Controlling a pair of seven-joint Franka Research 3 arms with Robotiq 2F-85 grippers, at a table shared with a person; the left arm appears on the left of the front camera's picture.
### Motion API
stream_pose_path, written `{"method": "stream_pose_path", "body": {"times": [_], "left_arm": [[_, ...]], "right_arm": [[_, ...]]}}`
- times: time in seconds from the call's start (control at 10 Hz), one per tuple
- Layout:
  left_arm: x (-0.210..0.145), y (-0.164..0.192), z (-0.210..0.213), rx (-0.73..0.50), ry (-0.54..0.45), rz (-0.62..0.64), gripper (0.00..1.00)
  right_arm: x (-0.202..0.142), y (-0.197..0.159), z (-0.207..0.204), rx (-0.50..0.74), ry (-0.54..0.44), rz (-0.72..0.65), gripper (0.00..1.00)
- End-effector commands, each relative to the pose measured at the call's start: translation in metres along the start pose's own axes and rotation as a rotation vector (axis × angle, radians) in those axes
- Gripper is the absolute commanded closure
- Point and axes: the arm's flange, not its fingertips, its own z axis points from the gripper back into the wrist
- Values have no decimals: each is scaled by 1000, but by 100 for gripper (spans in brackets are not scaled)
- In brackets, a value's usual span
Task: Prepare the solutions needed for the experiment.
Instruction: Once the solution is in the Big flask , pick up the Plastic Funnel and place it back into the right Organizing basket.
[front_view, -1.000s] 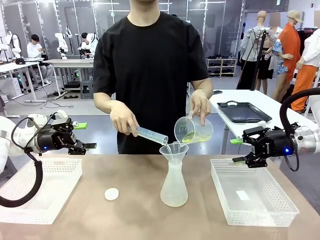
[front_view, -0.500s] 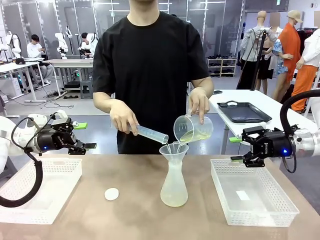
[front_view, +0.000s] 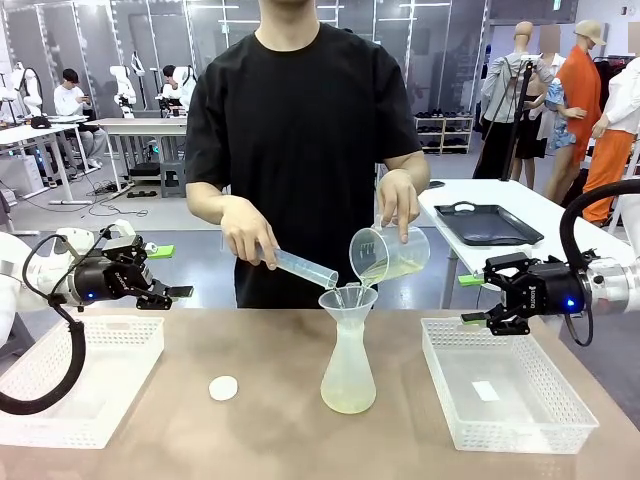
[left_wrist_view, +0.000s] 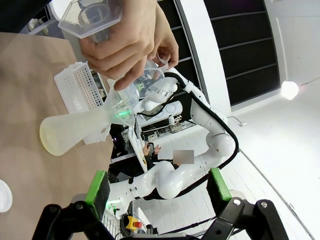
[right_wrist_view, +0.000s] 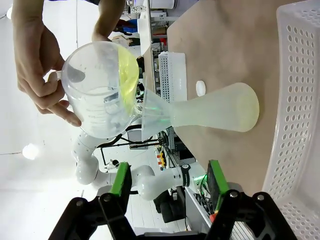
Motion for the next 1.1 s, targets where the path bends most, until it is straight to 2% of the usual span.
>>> {"method": "stream_pose_path", "body": {"times": [0.0, 1.0], "left_arm": [[1, 0, 0, -18, 7, -17, 0], [1, 0, 0, -18, 7, -17, 0]], "right_arm": [[0, 2, 1, -11, 8, 6, 23], [0, 2, 1, -11, 8, 6, 23]]}}
